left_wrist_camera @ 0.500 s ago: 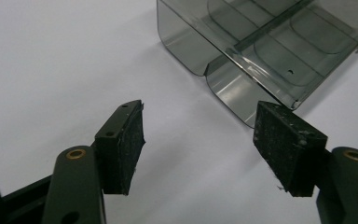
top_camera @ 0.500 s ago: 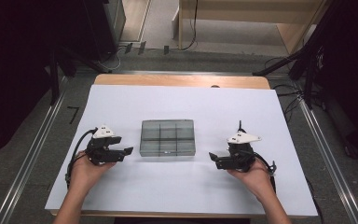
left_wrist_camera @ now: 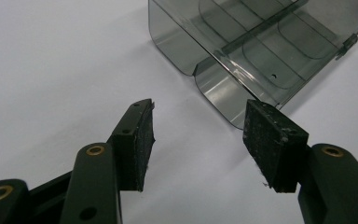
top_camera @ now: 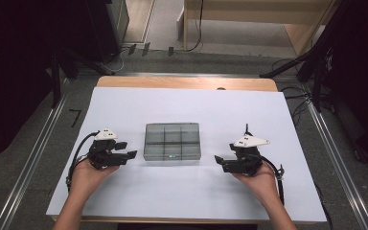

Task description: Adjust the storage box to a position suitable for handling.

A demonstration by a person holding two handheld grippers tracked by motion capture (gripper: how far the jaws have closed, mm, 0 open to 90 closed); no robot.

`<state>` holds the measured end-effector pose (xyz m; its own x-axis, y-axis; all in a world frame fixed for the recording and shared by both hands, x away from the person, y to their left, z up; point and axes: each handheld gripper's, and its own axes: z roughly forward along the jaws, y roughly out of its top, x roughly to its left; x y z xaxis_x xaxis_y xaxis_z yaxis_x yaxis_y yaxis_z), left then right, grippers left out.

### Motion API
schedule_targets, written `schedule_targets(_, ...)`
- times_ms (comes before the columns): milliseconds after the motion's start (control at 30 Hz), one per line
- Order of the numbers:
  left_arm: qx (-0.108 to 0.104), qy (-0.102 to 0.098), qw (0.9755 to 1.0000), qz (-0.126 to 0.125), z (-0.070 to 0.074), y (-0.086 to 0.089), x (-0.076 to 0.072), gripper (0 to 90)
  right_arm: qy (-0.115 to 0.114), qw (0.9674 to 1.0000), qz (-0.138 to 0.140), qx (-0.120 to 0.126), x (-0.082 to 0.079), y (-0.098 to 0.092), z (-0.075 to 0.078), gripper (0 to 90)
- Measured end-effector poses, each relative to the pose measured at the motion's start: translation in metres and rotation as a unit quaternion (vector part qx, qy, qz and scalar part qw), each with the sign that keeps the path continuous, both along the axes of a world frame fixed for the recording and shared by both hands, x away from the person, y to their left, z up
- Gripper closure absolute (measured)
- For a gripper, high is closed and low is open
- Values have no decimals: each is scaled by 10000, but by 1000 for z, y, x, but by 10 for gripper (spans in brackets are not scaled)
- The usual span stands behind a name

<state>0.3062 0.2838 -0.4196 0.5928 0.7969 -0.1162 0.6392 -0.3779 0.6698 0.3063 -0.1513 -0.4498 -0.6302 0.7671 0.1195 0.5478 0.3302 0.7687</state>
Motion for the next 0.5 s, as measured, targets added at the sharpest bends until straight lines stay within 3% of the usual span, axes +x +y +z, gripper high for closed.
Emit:
schedule_targets(167, -37, 31, 10000, 61, 1, 2, 0, 433, -33, 10000, 1, -26, -1, 1, 0, 311)
schedule_targets(500, -37, 64, 10000, -53, 3, -3, -3, 420, -30, 9999, 94, -21, -2, 5, 0, 355)
